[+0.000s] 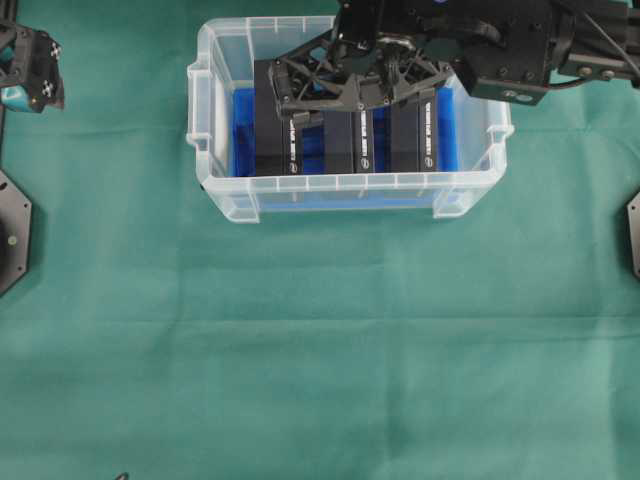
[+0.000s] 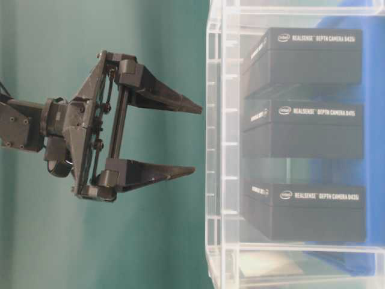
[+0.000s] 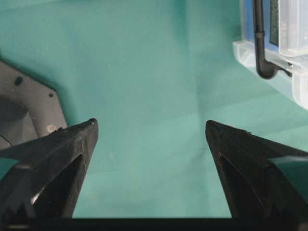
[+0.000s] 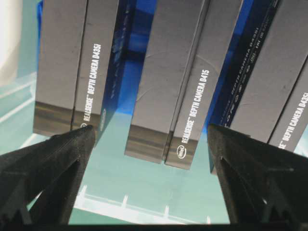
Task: Take out the box from the case.
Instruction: 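Lower the open right gripper around the middle black box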
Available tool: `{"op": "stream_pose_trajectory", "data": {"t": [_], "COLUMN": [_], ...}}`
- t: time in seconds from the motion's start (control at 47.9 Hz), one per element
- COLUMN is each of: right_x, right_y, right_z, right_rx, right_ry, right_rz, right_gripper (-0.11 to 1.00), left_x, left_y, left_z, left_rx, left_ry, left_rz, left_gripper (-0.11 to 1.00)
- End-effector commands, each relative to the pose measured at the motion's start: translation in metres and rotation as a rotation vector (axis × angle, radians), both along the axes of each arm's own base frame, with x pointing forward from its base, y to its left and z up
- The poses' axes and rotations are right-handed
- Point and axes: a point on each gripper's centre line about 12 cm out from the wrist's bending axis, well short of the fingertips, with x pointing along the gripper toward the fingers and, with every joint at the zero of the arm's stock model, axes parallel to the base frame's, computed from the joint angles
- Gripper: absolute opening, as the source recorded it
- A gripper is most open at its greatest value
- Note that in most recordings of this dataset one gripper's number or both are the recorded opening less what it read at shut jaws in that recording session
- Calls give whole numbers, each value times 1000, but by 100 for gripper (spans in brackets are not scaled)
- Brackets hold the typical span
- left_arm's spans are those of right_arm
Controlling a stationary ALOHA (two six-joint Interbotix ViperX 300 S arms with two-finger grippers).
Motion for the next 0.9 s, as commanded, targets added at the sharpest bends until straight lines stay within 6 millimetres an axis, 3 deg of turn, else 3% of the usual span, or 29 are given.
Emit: {"op": "stream_pose_trajectory", "data": {"t": [0.0,0.876], "right_x": [1,-1], "right_y": [-2,-5], "right_z": [14,9], "right_rx": [-15,-41], "right_ry": [-37,-15], "right_rz": [3,3], "right_gripper": [95,95], "left_x": [1,1], "left_y": [-1,0], "left_z": [9,9], "left_rx": [11,11], "left_ry": [-27,-28], "left_rz": [-6,-6], "left_gripper": [98,98]}}
